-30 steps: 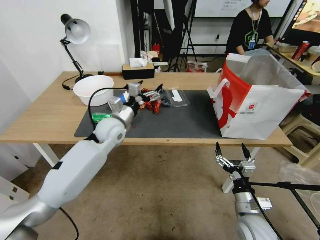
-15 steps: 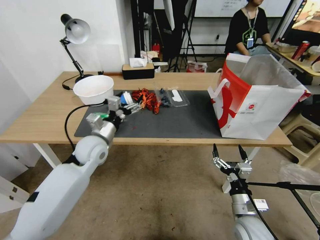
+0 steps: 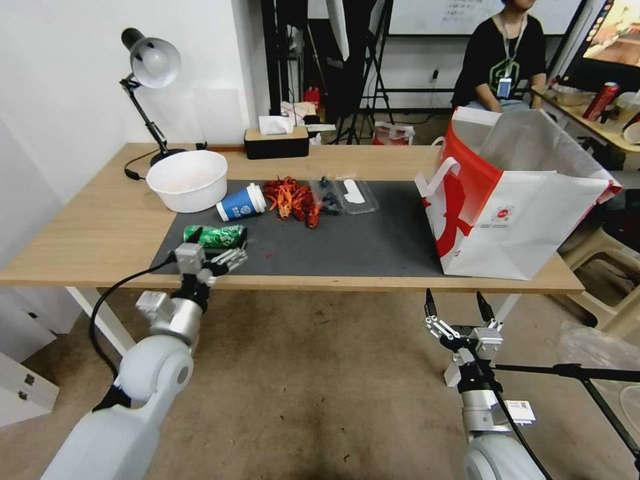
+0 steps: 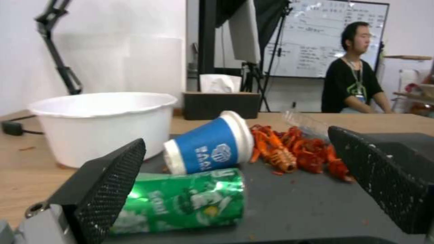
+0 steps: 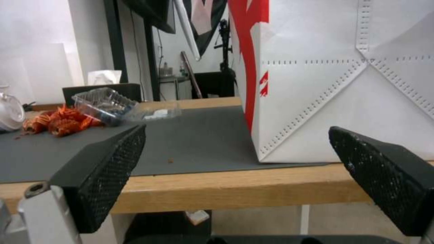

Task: Pick up the trash from the table and place it into the takeout bag.

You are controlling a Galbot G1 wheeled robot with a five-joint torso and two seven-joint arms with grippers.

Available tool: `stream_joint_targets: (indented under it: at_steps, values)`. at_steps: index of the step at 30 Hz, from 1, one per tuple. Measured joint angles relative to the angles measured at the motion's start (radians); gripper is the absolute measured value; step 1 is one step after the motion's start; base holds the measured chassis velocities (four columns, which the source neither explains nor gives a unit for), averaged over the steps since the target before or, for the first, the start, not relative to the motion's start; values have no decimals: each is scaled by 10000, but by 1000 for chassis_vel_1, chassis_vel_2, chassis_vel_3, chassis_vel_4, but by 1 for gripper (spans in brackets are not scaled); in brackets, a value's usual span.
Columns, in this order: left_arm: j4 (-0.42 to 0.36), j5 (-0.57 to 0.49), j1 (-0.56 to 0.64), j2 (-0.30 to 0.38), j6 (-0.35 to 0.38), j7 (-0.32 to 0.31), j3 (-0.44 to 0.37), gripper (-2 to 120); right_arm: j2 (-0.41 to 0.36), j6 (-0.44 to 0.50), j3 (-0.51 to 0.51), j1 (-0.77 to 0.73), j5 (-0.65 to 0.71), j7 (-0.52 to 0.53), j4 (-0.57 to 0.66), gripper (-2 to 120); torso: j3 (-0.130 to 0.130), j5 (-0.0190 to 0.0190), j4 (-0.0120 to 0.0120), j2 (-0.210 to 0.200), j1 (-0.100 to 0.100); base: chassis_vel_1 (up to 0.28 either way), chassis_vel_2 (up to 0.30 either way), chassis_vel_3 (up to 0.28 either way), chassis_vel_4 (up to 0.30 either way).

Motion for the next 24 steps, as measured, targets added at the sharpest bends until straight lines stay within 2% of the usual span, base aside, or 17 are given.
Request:
stream_joint_targets:
  at_steps: [13, 24]
  values:
    - [36, 759, 1496, -781, -1059, 150, -869, 100, -17, 125, 110, -93, 47, 8, -8, 100, 0, 0, 0, 0, -1, 0, 0, 0, 0]
    - [459, 1113, 2459, -1154, -1920, 313, -951, 100, -7, 183, 91, -43, 81, 8, -89, 100, 1, -1, 1, 0, 0, 0, 0, 0, 0]
